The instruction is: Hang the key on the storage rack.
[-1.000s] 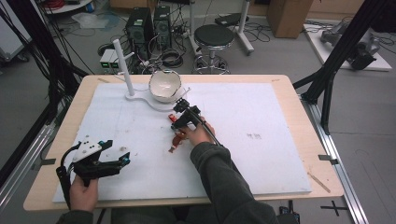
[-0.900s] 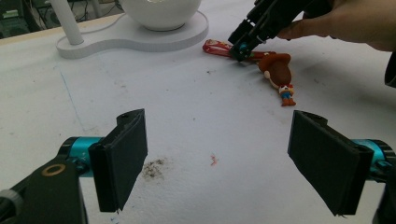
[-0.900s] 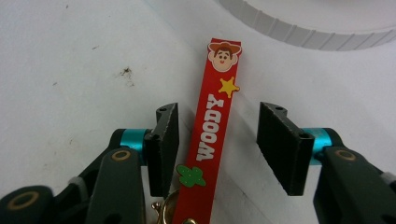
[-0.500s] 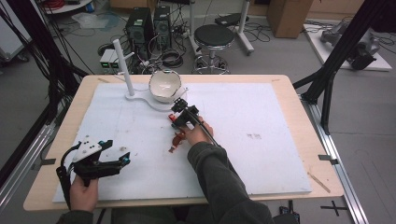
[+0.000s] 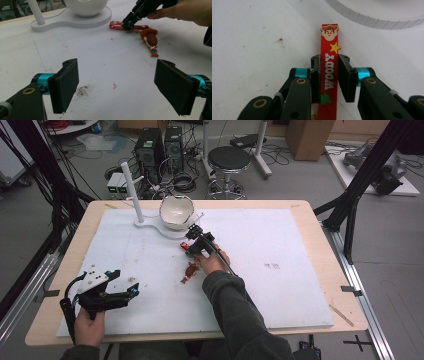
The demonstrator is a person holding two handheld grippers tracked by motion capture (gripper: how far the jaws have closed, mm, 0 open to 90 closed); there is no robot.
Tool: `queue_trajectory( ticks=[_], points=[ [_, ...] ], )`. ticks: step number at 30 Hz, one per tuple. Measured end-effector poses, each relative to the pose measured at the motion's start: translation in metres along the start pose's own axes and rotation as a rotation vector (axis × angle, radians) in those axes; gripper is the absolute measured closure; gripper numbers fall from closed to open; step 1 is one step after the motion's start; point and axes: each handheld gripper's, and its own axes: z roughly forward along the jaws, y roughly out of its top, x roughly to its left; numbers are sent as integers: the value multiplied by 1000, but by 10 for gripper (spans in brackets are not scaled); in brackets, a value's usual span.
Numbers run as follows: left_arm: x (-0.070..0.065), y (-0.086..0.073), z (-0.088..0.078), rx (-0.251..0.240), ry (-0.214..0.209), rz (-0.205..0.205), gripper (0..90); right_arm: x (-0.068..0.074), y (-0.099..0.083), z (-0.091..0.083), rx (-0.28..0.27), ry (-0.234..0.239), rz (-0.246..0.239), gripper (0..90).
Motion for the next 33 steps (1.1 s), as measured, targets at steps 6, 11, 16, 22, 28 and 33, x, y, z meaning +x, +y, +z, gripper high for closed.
queue_trajectory(
  ticks=[6,11,16,22,28,33],
  points=[
    [1,0,0,0,0,2,204,-2,0,-8,-34,30,16,743],
    [0,0,0,-1,3,1,204,-3,1,-15,-68,60,14,744],
    [0,0,0,1,5,8,204,-4,1,-21,-97,77,32,744],
    [0,0,0,3,6,12,204,-5,2,-35,-174,133,57,746],
    [-1,1,0,2,6,11,204,-6,2,-46,-215,169,54,745],
    [-1,1,0,7,6,15,204,-5,2,-52,-243,196,62,746]
  ],
)
